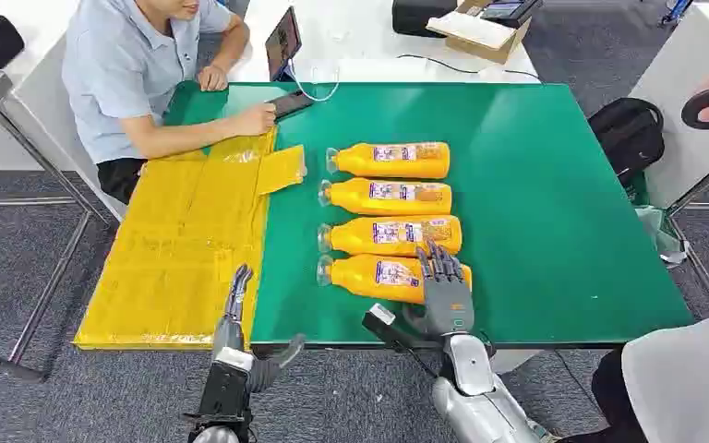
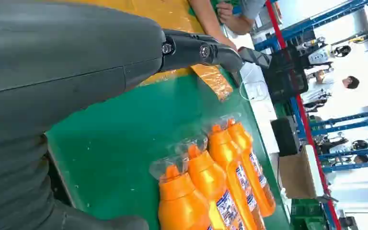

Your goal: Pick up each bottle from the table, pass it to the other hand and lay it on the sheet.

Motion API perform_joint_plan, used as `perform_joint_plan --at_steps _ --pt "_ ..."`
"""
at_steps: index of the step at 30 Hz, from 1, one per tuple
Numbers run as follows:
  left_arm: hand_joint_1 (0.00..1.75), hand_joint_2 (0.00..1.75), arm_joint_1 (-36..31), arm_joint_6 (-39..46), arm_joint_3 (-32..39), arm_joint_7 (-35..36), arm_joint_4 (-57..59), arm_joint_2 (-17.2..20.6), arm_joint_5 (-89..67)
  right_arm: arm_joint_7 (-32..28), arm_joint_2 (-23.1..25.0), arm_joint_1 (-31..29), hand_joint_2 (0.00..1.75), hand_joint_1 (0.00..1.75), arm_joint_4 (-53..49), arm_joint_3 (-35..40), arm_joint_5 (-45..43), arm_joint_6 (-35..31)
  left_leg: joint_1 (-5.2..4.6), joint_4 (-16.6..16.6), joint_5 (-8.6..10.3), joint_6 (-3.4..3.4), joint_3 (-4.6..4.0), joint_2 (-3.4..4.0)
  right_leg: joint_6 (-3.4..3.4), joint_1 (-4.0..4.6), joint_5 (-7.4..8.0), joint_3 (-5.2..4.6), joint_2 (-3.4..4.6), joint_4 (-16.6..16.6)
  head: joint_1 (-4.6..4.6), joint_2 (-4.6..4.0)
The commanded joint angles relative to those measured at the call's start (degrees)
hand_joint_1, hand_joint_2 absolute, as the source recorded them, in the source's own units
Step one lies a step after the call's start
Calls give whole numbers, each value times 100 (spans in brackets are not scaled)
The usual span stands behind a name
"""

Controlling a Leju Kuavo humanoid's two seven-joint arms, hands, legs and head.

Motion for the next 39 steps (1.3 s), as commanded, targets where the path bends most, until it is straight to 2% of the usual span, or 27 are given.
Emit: perform_joint_plan --at_steps 1,2,3,5,20,24,26,28,32,33,35,36,37,39 --pt "0 175 -39 5 64 68 151 29 -24 150 -245 -35 175 152 476 -4 -205 434 13 -1 -5 -10 22 -6 -14 14 -4 30 -11 -10 0 0" --pt "0 175 -37 6 67 68 146 29 -25 136 -259 -30 175 166 463 -9 -219 444 14 0 -5 -10 22 -8 -15 16 -4 33 -13 -10 0 0" --pt "0 175 -37 7 73 68 143 28 -25 143 -292 -19 175 171 460 -35 -246 463 10 -2 -1 -8 19 -13 -11 11 -3 30 -16 -11 0 0" --pt "0 175 -42 7 78 68 145 32 -25 137 -335 -28 175 166 475 -43 -246 488 16 1 -7 -11 26 -8 -17 18 -4 40 -12 -14 -2 0" --pt "0 175 -33 1 124 87 143 13 -12 254 -371 -1 175 171 530 -126 -327 664 11 2 -5 -5 45 -19 -12 13 -3 66 -17 -25 0 0" --pt "0 175 -23 -16 141 104 120 12 -4 305 -461 73 175 152 560 -195 -342 653 18 2 -6 -7 48 -22 -16 19 -4 75 -21 -33 0 0" --pt "0 175 -28 -23 144 108 131 11 -2 264 -485 87 175 150 636 -241 -401 690 15 0 -5 -6 51 -27 -15 16 -5 78 -26 -34 0 0" --pt "0 175 -33 -28 142 109 146 11 0 -6 -484 123 175 150 741 -372 -644 612 11 0 -4 -2 53 -29 -12 13 -5 78 -27 -34 0 0" --pt "0 175 -63 -59 147 47 189 5 104 -1404 -210 299 175 152 560 -784 -1967 751 18 -1 -8 -1 65 -29 -15 20 -4 91 -30 -43 0 0" --pt "0 175 -68 -56 177 16 196 -11 189 -1732 -125 379 175 157 408 -809 -2298 817 12 -1 -8 5 70 -25 -9 13 -4 85 -23 -41 0 0" --pt "0 175 -96 -48 232 10 247 -44 332 -2060 -49 499 175 159 169 -794 -2707 884 22 2 -13 4 75 -22 -16 24 -2 85 -24 -50 0 0" --pt "0 175 -128 -69 283 13 307 -73 479 -2367 -12 615 175 159 -53 -728 -2997 920 15 0 -23 19 93 -16 4 16 -11 76 -17 -48 2 0" --pt "0 175 -143 -69 296 28 353 -76 528 -2469 13 678 175 150 -175 -729 -3180 943 17 3 -28 24 94 -15 3 19 -12 70 -17 -49 2 0" --pt "0 175 -167 -51 365 3 446 -103 764 -2907 121 855 175 148 -600 -722 -3873 1167 14 -2 -34 19 103 -13 4 16 -13 73 -18 -50 2 0"
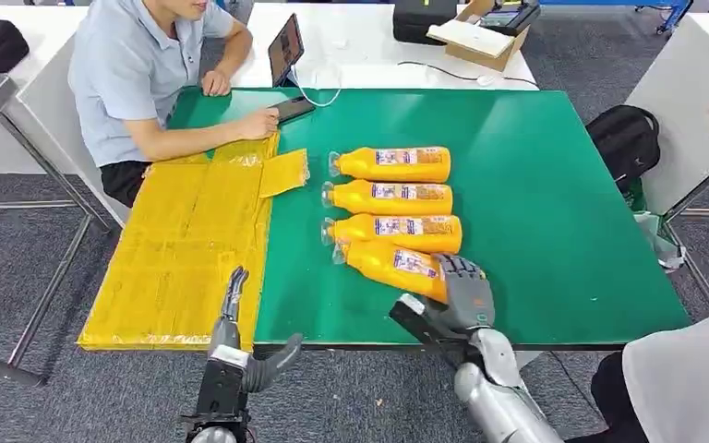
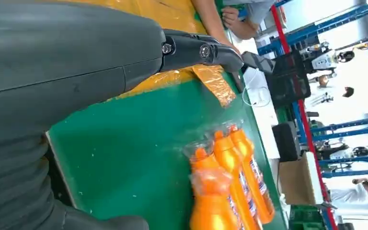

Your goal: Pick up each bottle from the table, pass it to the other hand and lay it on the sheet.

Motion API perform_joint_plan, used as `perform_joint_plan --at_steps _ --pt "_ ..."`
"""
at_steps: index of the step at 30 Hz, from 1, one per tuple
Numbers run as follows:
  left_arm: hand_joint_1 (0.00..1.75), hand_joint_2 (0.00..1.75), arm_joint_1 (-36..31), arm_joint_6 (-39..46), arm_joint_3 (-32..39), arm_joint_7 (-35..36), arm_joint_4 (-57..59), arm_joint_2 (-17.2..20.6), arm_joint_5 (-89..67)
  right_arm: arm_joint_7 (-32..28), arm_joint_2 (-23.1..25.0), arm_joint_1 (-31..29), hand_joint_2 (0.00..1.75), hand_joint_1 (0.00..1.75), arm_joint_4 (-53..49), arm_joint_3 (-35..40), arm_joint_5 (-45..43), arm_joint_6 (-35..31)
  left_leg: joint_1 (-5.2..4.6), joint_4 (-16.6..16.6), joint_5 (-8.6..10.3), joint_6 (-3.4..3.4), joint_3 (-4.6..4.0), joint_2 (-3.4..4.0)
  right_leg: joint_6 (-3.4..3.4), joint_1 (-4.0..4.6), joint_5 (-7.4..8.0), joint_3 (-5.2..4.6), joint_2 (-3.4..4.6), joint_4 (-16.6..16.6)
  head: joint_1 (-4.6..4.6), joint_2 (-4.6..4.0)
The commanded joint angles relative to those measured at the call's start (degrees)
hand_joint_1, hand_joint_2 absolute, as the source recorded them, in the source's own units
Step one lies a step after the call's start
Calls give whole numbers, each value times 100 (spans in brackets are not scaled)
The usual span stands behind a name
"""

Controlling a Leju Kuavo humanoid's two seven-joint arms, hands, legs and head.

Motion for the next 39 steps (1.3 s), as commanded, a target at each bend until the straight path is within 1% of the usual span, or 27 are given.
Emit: perform_joint_plan --at_steps 1,2,3,4,5,6,7,8,9,11,12,14,17,18,22,23,28,31,33,34,39 --pt "0 175 -213 -26 292 13 484 -107 592 -1147 405 887 175 143 -917 -218 -1691 665 20 -4 4 -19 -6 -5 -23 22 4 2 -13 -13 0 0" --pt "0 175 -242 -27 311 92 543 -125 715 -1198 419 973 175 136 -1165 -137 -1880 724 23 -6 3 -23 -7 -3 -27 25 4 1 -12 -14 2 0" --pt "0 175 -269 -52 332 181 599 -145 811 -1220 433 1014 175 122 -1305 -91 -1953 769 23 -1 -2 -25 -10 3 -29 25 2 3 -4 -9 0 0" --pt "0 175 -278 -77 357 250 632 -162 891 -1222 447 1037 175 115 -1389 -78 -2004 789 12 -1 -4 -13 -1 10 -14 13 2 51 9 -5 0 0" --pt "0 175 -284 -190 435 353 643 -203 1173 -1242 467 1072 175 106 -1539 -42 -2120 850 15 -2 -4 -18 -1 12 -20 17 0 53 8 -5 -2 0" --pt "0 175 -326 -301 427 374 661 -206 1412 -1254 475 1090 175 101 -1665 27 -2229 871 11 1 -3 -13 4 16 -12 12 2 55 18 -2 -2 0" --pt "0 175 -353 -337 364 357 657 -181 1513 -1276 477 1094 175 119 -1736 93 -2315 832 15 1 -3 -17 2 14 -17 17 2 55 14 -5 -4 0" --pt "0 175 -365 -450 271 386 630 -150 1630 -1324 487 1101 175 127 -1837 158 -2433 793 18 1 -1 -18 -1 13 -18 20 4 52 12 -6 -2 0" --pt "0 175 -362 -535 211 429 610 -126 1700 -1331 491 1113 175 134 -1906 197 -2490 787 20 6 -2 -19 -9 14 -20 23 4 46 12 -2 -2 0" --pt "0 175 -358 -820 50 568 597 -50 1856 -1365 486 1157 175 140 -2084 282 -2598 772 16 4 -1 -13 -15 23 -12 18 6 38 22 -2 -2 0" --pt "0 175 -359 -914 -9 617 626 -26 1887 -1359 481 1176 175 138 -2151 320 -2621 776 9 2 -1 -8 -17 25 -7 11 5 33 26 1 -2 0" --pt "0 175 -364 -1180 -107 671 654 21 2001 -1361 455 1206 175 140 -2245 412 -2652 803 10 2 -1 -9 -24 27 -8 11 5 28 28 1 -2 0" --pt "0 175 -344 -1532 -223 515 579 68 2089 -1405 440 1227 175 138 -2328 567 -2637 813 12 3 -5 -12 -30 25 -12 13 2 26 25 -1 0 0" --pt "0 175 -330 -1563 -239 501 532 62 2096 -1409 455 1234 175 141 -2352 611 -2641 817 8 1 -2 -9 -36 24 -9 9 4 21 27 0 0 0" --pt "0 175 -323 -1898 -255 325 277 62 2226 -1475 469 1283 175 141 -2601 937 -2682 906 8 4 -5 -11 -47 27 -10 9 3 11 31 3 -2 0" --pt "0 175 -330 -1973 -259 305 237 61 2251 -1466 492 1284 175 138 -2647 1030 -2681 937 12 9 -9 -15 -45 27 -15 13 -1 14 30 6 -2 0" --pt "0 175 -399 -2248 -295 286 95 16 2299 -1459 572 1184 175 134 -2722 1342 -2695 1004 13 10 -6 -14 -57 30 -13 14 3 0 33 6 -2 0" --pt "0 175 -415 -2391 -255 369 77 -15 2421 -1439 610 1134 175 136 -2624 1560 -2745 1115 17 15 -9 -17 -58 33 -17 18 2 1 34 8 0 0" --pt "0 175 -403 -2463 -221 506 28 -40 2583 -1401 641 1123 175 138 -2510 1659 -2772 1099 7 3 -1 -7 -64 30 -4 7 7 -6 35 1 -2 0" --pt "0 175 -371 -2591 -210 645 -54 -42 2795 -1406 640 1087 175 136 -2402 1766 -2806 1142 12 5 -6 -12 -56 33 -11 13 5 2 36 1 -2 0" --pt "0 175 -293 -2796 -286 875 -327 29 3065 -1409 703 1045 175 141 -2211 1982 -2787 1155 11 4 -6 -11 -59 34 -10 12 4 0 39 2 0 0"
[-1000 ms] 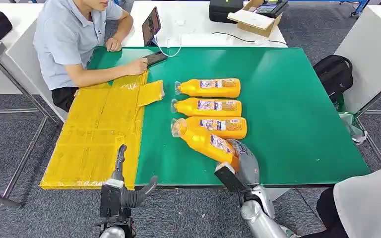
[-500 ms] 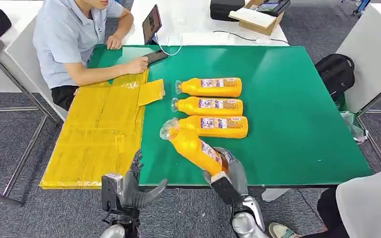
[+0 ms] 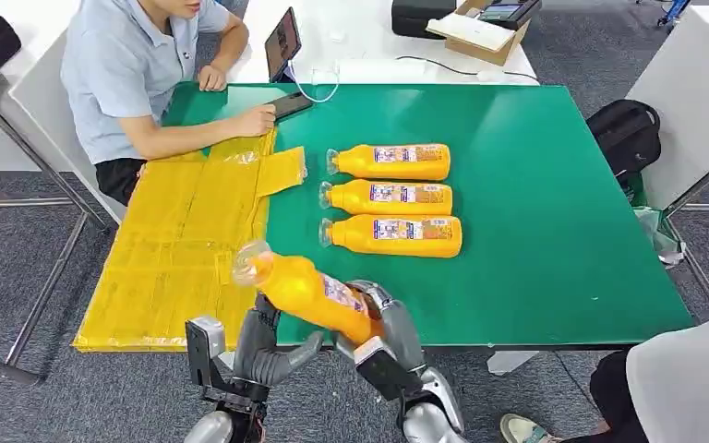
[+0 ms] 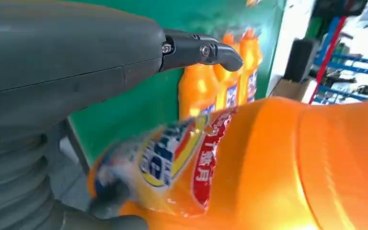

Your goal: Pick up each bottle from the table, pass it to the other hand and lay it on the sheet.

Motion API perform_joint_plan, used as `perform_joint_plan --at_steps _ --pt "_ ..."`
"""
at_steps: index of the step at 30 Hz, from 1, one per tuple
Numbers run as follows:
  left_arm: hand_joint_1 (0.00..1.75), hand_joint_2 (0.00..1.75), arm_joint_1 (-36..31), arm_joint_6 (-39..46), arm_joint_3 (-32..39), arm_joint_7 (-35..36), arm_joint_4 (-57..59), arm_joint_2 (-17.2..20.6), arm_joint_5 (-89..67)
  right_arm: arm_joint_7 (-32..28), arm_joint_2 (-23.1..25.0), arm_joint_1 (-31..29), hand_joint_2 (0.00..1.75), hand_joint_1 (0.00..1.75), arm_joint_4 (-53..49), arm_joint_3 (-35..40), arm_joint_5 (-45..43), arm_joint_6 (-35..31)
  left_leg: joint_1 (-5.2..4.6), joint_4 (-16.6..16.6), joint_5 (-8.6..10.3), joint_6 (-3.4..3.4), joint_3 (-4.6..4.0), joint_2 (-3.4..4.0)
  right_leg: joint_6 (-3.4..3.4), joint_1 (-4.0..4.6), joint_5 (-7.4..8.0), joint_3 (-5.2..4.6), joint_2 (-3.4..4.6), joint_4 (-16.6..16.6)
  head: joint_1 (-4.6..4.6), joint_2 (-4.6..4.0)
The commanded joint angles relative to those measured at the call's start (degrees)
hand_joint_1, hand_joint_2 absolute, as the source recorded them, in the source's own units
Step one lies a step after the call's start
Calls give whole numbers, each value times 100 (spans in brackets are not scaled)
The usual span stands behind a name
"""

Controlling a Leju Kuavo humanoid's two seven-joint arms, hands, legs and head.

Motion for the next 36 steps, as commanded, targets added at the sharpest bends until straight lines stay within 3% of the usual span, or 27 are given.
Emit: perform_joint_plan --at_steps 1,10,12,13,14,15,16,17,20,21,34,36 --pt "0 175 -91 -225 -266 479 -237 225 189 10 95 -320 175 145 523 582 -78 2 15 3 -11 -14 16 17 -19 16 -3 16 11 -5 0 0" --pt "0 175 -210 -344 -148 804 250 148 512 185 153 -481 175 134 768 838 -96 48 6 -5 -1 -8 11 6 -12 7 0 10 1 -7 0 0" --pt "9 175 -220 -276 -89 894 290 130 637 247 190 -488 175 136 896 885 -131 -11 8 -4 -2 -9 10 4 -12 9 0 10 0 -8 0 0" --pt "145 175 -218 -291 -49 1052 331 108 792 266 200 -493 175 129 943 896 -143 -42 13 -2 -5 -12 14 6 -16 14 -1 15 1 -9 0 0" --pt "175 175 -234 -290 -25 1303 393 126 1006 312 207 -497 175 89 1013 921 -194 -27 14 -3 -7 -14 20 8 -19 15 -3 21 1 -10 0 0" --pt "175 175 -233 -225 -5 1235 400 130 999 323 203 -498 175 61 1039 943 -205 1 12 -2 -5 -12 15 8 -16 13 -1 16 2 -8 2 0" --pt "175 175 -237 -202 15 1202 415 136 1025 327 197 -497 175 10 1073 972 -218 16 8 -6 -3 -9 15 8 -13 9 0 13 4 -9 0 0" --pt "175 175 -207 -192 98 1197 393 110 1158 335 190 -486 175 0 1099 1016 -146 -77 14 -4 -8 -15 23 9 -20 15 -3 24 2 -10 2 0" --pt "175 175 -178 -74 168 1109 320 122 1171 325 196 -463 175 0 1119 1086 -101 -143 10 -5 -4 -12 14 8 -15 11 -1 14 3 -8 -2 0" --pt "175 175 -174 -36 195 1096 306 114 1187 304 195 -450 0 0 1107 1111 -42 -219 7 -4 -2 -9 8 5 -12 8 0 8 1 -7 2 0" --pt "175 175 -30 267 849 954 -137 25 1807 191 87 -274 0 0 809 1372 296 -787 7 0 -4 -8 3 4 -11 8 -2 3 0 -4 0 0" --pt "175 175 83 699 1092 662 -325 -192 1673 152 51 -165 0 0 649 1364 283 -908 10 0 -5 -9 5 3 -13 11 -3 7 -1 -5 0 0"
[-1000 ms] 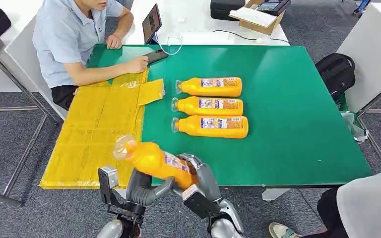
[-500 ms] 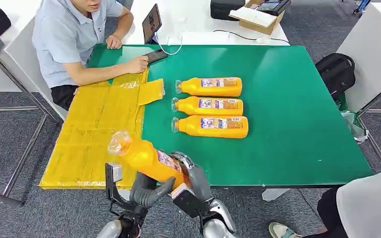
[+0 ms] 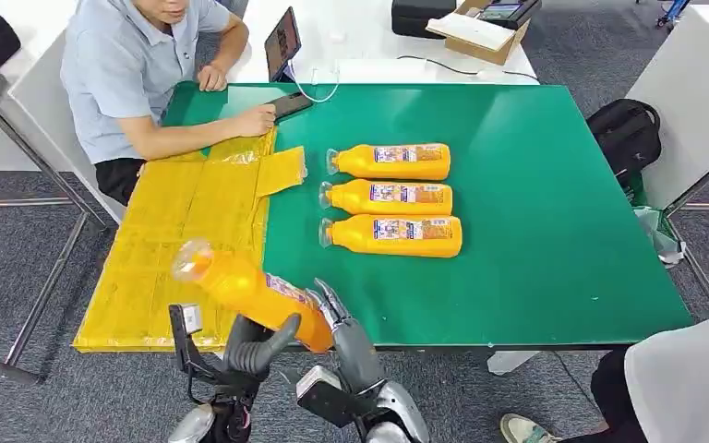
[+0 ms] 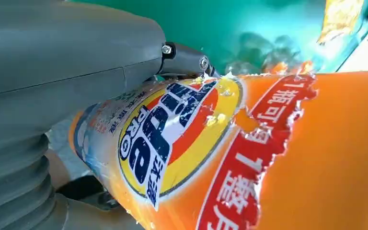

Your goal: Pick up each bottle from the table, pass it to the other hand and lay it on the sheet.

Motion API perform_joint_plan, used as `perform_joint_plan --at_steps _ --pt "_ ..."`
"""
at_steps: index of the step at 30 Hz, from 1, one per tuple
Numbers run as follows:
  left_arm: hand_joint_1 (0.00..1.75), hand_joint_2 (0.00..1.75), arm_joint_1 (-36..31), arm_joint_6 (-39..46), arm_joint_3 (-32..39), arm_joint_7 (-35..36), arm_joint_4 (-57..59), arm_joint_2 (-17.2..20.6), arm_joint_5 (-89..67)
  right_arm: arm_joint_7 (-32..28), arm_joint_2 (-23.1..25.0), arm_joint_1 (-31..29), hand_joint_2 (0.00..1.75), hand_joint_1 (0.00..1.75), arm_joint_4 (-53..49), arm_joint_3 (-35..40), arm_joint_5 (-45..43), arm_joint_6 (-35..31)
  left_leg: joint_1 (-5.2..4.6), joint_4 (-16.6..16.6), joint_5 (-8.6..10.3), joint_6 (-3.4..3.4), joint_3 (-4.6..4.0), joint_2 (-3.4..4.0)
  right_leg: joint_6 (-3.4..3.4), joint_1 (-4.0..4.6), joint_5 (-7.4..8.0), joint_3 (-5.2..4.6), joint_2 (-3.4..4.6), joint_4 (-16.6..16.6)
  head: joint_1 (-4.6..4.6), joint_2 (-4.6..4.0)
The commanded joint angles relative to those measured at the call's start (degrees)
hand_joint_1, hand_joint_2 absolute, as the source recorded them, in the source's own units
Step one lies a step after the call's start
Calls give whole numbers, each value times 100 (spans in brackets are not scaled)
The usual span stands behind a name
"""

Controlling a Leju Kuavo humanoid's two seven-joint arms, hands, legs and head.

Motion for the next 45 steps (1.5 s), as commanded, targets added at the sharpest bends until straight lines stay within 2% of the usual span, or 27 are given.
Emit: perform_joint_plan --at_steps 1,3,4,7,8,10,11,12,16,18,19,22,24,26,30,33,39,41,42,43,44,45 --pt "175 175 115 599 708 -365 -389 -260 -83 -96 -194 146 0 0 -130 213 -44 -193 7 1 -5 -7 7 2 -10 8 -3 9 -2 -3 -2 0" --pt "175 175 33 1378 811 -946 -398 -253 -990 -64 -232 227 0 0 -242 203 -93 -122 9 3 -6 -9 7 -3 -13 10 -6 11 -8 -2 -2 0" --pt "175 175 10 1379 835 -946 -404 -236 -990 -64 -244 236 0 0 -240 200 -93 -119 7 1 -3 -7 4 -1 -10 7 -3 7 -5 -3 0 0" --pt "175 175 -182 2340 1038 -1460 -166 -179 -2068 -29 -276 271 0 0 -160 148 -45 -176 12 -1 -3 -12 13 -7 -16 13 -4 18 -13 -6 0 0" --pt "175 175 -263 2857 1531 -1820 83 -321 -3389 -58 -264 301 0 0 -97 92 -106 -134 16 4 -7 -16 16 -4 -21 18 -7 23 -11 -4 0 0" --pt "175 175 -317 2835 1584 -1811 109 -283 -3419 -94 -270 327 0 0 -89 82 -118 -139 7 -3 1 -8 6 -2 -10 8 0 7 -7 -6 0 0" --pt "175 175 -375 2857 1977 -1837 249 -443 -4055 -111 -258 334 0 0 -55 51 -150 -91 11 -3 0 -11 13 -3 -15 12 -1 16 -9 -7 0 0" --pt "175 175 -408 2857 1962 -1797 274 -404 -4138 -124 -251 338 0 0 -41 25 -168 -83 16 2 -4 -15 16 -6 -21 18 -4 23 -14 -7 0 0" --pt "175 175 -674 2854 1979 -1395 680 -164 -5301 -143 -219 309 0 0 120 -128 -229 -70 11 -4 -1 -11 16 -2 -15 12 -1 20 -7 -9 -2 0" --pt "175 175 -837 2857 2358 -1240 997 -214 -6501 -164 -197 297 0 0 180 -183 -249 -7 17 -6 -3 -16 28 -3 -23 19 -4 33 -12 -13 0 0" --pt "175 175 -893 2857 2366 -1226 1067 -206 -6508 -164 -194 295 0 0 188 -186 -250 1 18 -1 -4 -17 24 -6 -24 20 -6 31 -16 -10 0 0" --pt "175 175 -1439 2857 2692 -601 1984 15 -8319 -211 -158 259 0 0 224 -189 -239 134 18 -10 0 -18 30 -8 -24 20 -1 36 -16 -17 0 0" --pt "175 175 -1825 2857 2662 -184 2752 213 -9046 -222 -139 247 0 0 220 -186 -234 208 14 -11 4 -16 26 -3 -22 15 2 28 -9 -14 0 0" --pt "175 175 -2073 2857 2669 -56 3158 299 -9059 -225 -123 253 0 0 193 -188 -248 247 11 -11 7 -16 21 -9 -20 11 2 23 -15 -10 0 0" --pt "175 175 -2639 2708 2365 630 4110 523 -9444 -202 -98 278 0 0 171 -216 -244 358 8 -6 7 -12 12 -9 -14 9 1 13 -13 -3 0 0" --pt "175 175 -3105 2084 1898 1677 4742 749 -10286 -139 -69 279 0 0 223 -292 -204 454 11 -3 8 -9 8 -9 -13 11 -1 11 -16 -1 -2 0" --pt "175 175 -3333 1344 1588 2107 4930 761 -10746 -75 -34 289 0 0 298 -429 -161 503 11 -6 8 -9 27 4 -16 11 4 31 5 -4 0 0" --pt "169 175 -3310 1256 1573 2095 4871 708 -10739 -71 -31 291 0 0 311 -463 -159 521 6 -5 9 -6 25 11 -11 6 4 23 5 0 -2 0" --pt "141 175 -3235 976 1660 1751 4730 631 -10436 -67 -15 299 0 0 324 -520 -120 513 13 -4 7 -13 32 14 -19 14 4 30 5 -2 0 0" --pt "96 175 -3151 898 1729 1506 4596 580 -10188 -75 -12 300 0 0 342 -543 -107 516 9 -5 7 -8 31 10 -13 9 3 28 2 -1 0 0" --pt "96 175 -3133 907 1723 1509 4584 562 -10186 -76 -16 301 0 0 346 -546 -106 517 5 -6 8 -5 29 8 -10 6 3 24 1 -2 0 0" --pt "7 175 -2983 620 1957 1048 4313 449 -9544 -92 -3 299 0 0 379 -580 -93 493 12 -7 5 -10 39 12 -16 12 2 34 3 -6 0 0"
